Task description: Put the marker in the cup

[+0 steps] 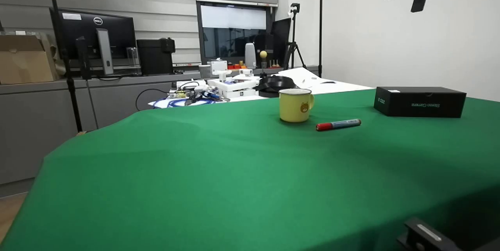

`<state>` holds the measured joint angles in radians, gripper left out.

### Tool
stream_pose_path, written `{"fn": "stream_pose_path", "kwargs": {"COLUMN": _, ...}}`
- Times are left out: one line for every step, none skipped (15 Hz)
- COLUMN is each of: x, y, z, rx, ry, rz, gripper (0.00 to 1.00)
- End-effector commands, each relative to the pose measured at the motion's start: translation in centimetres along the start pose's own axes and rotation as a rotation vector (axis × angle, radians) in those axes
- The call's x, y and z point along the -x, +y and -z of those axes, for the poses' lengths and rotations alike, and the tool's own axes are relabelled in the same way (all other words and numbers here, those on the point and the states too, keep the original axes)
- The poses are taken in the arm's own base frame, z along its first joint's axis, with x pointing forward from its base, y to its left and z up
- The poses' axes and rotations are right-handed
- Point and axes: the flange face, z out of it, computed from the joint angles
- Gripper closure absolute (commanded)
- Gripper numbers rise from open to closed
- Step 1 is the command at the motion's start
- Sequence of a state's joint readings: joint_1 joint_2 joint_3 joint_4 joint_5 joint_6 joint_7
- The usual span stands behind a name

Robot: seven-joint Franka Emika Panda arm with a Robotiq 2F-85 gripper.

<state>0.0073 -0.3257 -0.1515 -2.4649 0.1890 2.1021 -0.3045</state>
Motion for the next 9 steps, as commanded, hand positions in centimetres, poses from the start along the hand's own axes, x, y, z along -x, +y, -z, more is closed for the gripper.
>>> {"fn": "stream_pose_path", "kwargs": {"x": -1.6, "y": -1.3, "z": -0.8, "rx": 0.007, "ry": -0.041, "rz": 0.202, "gripper": 0.0}}
{"fn": "stream_pose_path", "kwargs": {"x": -2.0, "y": -1.7, "z": -1.1, "rx": 0.006, "ry": -0.052, "rz": 0.26, "gripper": 0.0}}
{"fn": "stream_pose_path", "kwargs": {"x": -2.5, "y": -2.1, "z": -1.5, "rx": 0.007, "ry": -0.065, "rz": 0.317, "gripper": 0.0}}
{"fn": "stream_pose_path", "kwargs": {"x": -3.1, "y": -2.6, "z": -2.0, "rx": 0.013, "ry": -0.08, "rz": 0.372, "gripper": 0.0}}
{"fn": "stream_pose_path", "kwargs": {"x": -3.6, "y": -3.0, "z": -2.5, "rx": 0.019, "ry": -0.097, "rz": 0.426, "gripper": 0.0}}
{"fn": "stream_pose_path", "kwargs": {"x": -4.1, "y": -3.4, "z": -3.0, "rx": 0.029, "ry": -0.115, "rz": 0.48, "gripper": 0.0}}
{"fn": "stream_pose_path", "kwargs": {"x": -4.6, "y": -3.7, "z": -3.4, "rx": 0.039, "ry": -0.132, "rz": 0.531, "gripper": 0.0}}
{"fn": "stream_pose_path", "kwargs": {"x": -5.2, "y": -4.1, "z": -3.9, "rx": 0.049, "ry": -0.151, "rz": 0.584, "gripper": 0.0}}
{"fn": "stream_pose_path", "kwargs": {"x": -5.7, "y": -4.4, "z": -4.2, "rx": 0.057, "ry": -0.17, "rz": 0.635, "gripper": 0.0}}
